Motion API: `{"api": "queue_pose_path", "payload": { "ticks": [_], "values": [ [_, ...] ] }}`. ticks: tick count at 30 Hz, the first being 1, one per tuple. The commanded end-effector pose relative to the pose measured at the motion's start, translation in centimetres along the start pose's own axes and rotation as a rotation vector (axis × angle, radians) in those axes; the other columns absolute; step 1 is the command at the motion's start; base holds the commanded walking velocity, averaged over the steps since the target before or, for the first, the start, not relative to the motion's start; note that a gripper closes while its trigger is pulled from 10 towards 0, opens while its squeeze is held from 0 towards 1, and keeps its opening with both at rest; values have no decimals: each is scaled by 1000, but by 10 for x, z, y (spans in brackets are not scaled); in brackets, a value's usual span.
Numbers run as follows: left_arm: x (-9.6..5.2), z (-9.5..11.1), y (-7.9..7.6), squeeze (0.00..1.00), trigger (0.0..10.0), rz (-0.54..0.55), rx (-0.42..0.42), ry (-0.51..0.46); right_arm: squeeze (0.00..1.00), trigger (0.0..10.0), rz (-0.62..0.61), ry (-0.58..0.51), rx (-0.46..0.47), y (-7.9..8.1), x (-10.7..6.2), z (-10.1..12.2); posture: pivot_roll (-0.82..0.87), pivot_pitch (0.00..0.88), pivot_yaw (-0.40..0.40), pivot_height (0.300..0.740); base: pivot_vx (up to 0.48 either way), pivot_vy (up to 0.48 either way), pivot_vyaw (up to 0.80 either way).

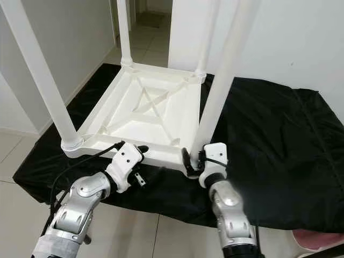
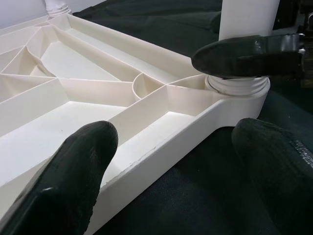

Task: Building children table

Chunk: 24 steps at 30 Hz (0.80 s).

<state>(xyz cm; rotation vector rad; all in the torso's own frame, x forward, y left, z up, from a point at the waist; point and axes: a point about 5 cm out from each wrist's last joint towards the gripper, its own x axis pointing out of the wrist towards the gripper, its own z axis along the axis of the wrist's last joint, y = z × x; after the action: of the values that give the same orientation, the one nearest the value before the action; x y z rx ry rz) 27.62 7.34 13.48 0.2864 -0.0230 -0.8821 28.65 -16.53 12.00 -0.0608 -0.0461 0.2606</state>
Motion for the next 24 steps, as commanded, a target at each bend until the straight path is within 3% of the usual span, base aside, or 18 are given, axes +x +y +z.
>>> {"api": "queue_pose_path", "payload": {
  "ticks": [1,5,14,15,16,18,19,24],
  "values": [
    [-2,-6,7,0,10000,155,1,23,0,10000,43,1,-29,-9,0,-2,-3,0,-21,740,0,0,0],
    [-2,-6,10,0,10000,159,5,22,0,10000,155,9,-84,-18,4,-1,-2,0,-19,740,0,0,0],
    [0,-5,11,0,10000,157,8,17,0,10000,318,23,-120,-9,16,1,-5,0,-16,740,0,0,0],
    [1,-5,10,0,10000,155,9,14,0,8824,347,26,-129,-7,19,1,-5,0,-16,740,0,0,0],
    [1,-4,9,0,10000,153,10,12,0,2039,377,33,-141,-4,22,-1,4,0,-16,740,0,0,0],
    [1,-4,9,0,10000,153,10,12,0,2039,377,33,-141,-4,22,-1,4,0,-16,740,0,0,0],
    [2,-4,9,0,10000,152,11,11,0,0,403,46,-163,-1,24,-4,7,0,-18,740,0,0,0],
    [1,-4,11,0,10000,155,15,12,0,0,428,71,-164,-4,22,-12,15,0,-18,740,0,0,0]
  ]
}}
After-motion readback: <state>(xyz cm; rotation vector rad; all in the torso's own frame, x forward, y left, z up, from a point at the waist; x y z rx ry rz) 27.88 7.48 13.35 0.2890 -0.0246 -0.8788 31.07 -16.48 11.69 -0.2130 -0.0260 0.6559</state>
